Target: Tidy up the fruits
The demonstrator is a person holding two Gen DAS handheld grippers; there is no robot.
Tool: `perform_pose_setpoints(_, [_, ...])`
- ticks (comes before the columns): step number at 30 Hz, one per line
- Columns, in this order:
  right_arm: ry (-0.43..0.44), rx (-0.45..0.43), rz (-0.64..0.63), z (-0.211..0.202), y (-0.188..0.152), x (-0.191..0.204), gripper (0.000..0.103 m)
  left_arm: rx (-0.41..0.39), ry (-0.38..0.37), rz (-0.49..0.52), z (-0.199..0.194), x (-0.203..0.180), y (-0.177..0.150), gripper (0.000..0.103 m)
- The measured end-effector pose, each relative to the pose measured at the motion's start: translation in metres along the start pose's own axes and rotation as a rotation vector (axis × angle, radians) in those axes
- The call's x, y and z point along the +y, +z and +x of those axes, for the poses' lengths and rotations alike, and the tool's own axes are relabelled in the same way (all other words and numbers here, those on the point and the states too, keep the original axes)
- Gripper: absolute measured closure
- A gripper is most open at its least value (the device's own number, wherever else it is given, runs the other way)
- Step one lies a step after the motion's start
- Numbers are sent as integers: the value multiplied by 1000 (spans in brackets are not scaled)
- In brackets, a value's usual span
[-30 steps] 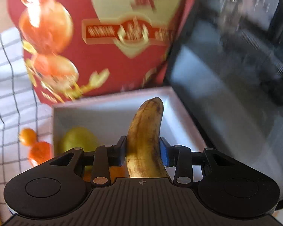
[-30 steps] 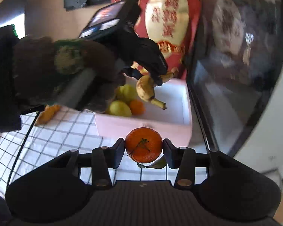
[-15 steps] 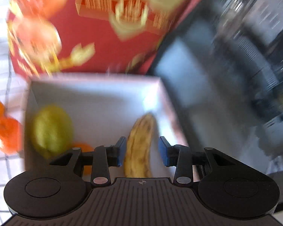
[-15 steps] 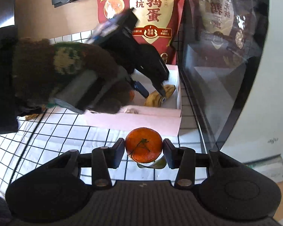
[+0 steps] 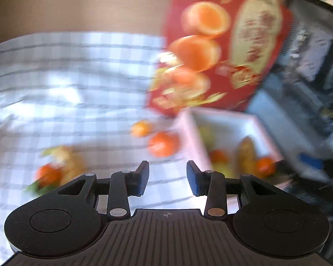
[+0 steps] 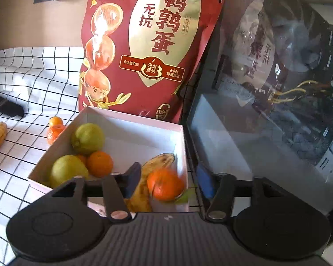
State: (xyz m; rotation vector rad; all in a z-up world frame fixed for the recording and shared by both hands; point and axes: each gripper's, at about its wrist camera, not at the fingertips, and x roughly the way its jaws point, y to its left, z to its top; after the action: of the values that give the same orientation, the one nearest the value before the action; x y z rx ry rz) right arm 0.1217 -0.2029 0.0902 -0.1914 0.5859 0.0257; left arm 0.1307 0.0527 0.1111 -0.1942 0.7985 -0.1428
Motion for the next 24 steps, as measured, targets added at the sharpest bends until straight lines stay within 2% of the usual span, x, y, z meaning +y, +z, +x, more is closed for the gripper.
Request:
perform_pose_setpoints(1, [17,-8,7,-6,-2,2,35,3,41,-9,-6,12,-8,62])
perform_pose_setpoints(5, [94,-3,-20,-27,-9,27,35,10,179,-23,-18,48,-24,62])
perform_pose_setpoints(7, [131,8,-28,-33,-9,41,35,11,223,-47,-22,64,-33,62])
perform_pose_setpoints(11, [225,22,-60,-42,-4,72,35,21,245,-119,-27,88,-41,62])
perform_pose_setpoints(14, [319,49,-56,-39,3,92,35,-1,277,-150,-34,99,-45,62])
perform_pose_setpoints(20, [544,157,37,-12,35,144,35,29,315,-195,-50,122,-54,62])
perform_pose_setpoints(24, [623,247,102,29,62,193,55,36,282,-243,-59,135,-62,62])
